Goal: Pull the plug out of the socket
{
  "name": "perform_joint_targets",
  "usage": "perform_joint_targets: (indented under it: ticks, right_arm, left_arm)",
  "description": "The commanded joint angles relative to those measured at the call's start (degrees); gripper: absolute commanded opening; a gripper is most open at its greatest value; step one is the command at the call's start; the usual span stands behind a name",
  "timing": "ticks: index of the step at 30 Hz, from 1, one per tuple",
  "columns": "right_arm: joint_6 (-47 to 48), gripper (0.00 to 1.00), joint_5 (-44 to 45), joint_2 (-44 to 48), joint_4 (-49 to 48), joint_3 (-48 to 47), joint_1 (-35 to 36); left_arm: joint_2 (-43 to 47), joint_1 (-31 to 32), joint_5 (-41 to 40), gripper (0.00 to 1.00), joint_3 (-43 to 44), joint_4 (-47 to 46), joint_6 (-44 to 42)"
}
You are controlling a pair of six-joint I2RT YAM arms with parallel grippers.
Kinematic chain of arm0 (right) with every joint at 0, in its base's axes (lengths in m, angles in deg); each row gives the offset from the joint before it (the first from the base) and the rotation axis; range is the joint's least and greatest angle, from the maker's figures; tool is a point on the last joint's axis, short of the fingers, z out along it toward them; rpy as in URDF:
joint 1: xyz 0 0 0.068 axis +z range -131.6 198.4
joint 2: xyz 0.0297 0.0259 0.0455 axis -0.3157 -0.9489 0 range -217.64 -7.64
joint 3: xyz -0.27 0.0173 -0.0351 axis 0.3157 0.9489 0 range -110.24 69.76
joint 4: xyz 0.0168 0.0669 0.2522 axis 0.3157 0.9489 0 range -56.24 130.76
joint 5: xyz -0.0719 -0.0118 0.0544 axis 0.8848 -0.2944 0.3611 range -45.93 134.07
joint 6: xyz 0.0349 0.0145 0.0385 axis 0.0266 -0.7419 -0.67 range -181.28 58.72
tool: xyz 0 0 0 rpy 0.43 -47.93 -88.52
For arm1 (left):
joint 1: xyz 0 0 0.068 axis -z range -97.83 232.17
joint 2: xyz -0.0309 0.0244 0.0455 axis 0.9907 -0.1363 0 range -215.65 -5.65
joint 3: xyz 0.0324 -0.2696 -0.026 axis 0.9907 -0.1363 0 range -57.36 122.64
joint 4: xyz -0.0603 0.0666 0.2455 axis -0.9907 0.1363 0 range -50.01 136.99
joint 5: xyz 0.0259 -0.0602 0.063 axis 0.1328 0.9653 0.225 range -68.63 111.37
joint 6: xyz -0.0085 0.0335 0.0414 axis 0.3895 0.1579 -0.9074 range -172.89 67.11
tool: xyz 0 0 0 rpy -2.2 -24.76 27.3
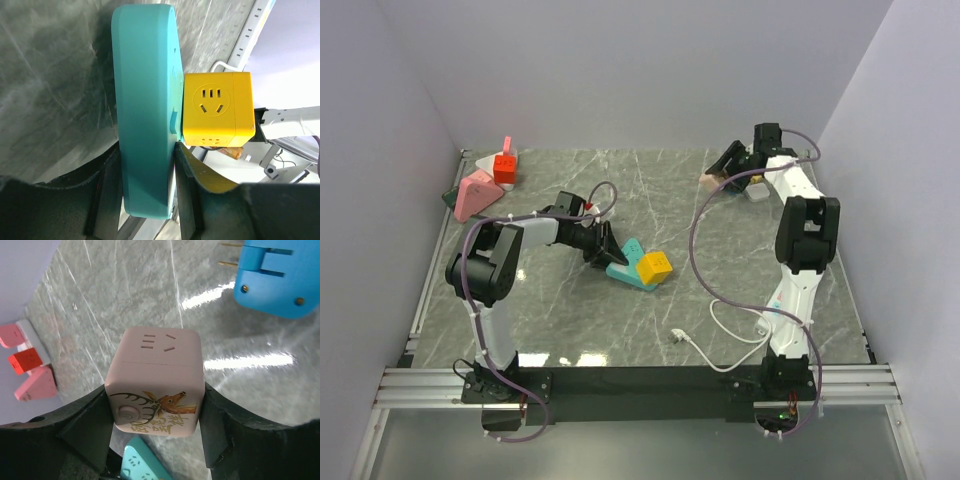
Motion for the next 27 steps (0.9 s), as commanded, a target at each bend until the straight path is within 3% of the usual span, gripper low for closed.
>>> perform_joint_targets:
  ticks: [1,6,7,9,13,16,21,27]
  right_arm:
    - [-5.8,0.0,-2.6,-1.1,-8.6,-2.9,-0.5]
    - [-11.4,0.0,-1.8,-5.2,-11.7,-5.1,-1.5]
    - [-11.9,0.04,-2.0,-6.9,-11.4,-6.0,-1.6]
    - [-12.2,0.17,-2.2,-8.5,-10.8,-9.1,-1.6]
    - [-12.6,0.57,-2.9,-10.7,-10.4,-11.8,-1.7]
    - [-12.1,0.76,-3.0,-10.4,-9.6,-12.1,-1.8]
    - [-9.0,0.91,-3.1,-4.6,-6.2,-5.6,-1.8]
    - [-4.0,0.94,-2.5,6.6,-2.2,6.0,-1.7]
  left_arm:
    - [2.1,-0.4,-5.4,0.01,1.7,0.4,-1.9]
    - [1.6,-0.4,-5.5,0.01,1.6,0.1,-1.3]
    - [1.6,-0.5,-5.5,0.01,1.6,-0.1,-1.1]
    - [1.5,-0.5,-5.5,0.0,1.4,-0.3,-0.9]
    - [1.5,-0.4,-5.5,0.01,1.3,-0.5,-0.5]
    - [1.6,-0.5,-5.6,0.01,1.3,-0.5,-0.5]
    - [1.9,-0.5,-5.8,0.0,1.1,-0.6,-0.7]
    - [1.6,-0.6,-5.8,0.01,1.1,0.2,-1.5]
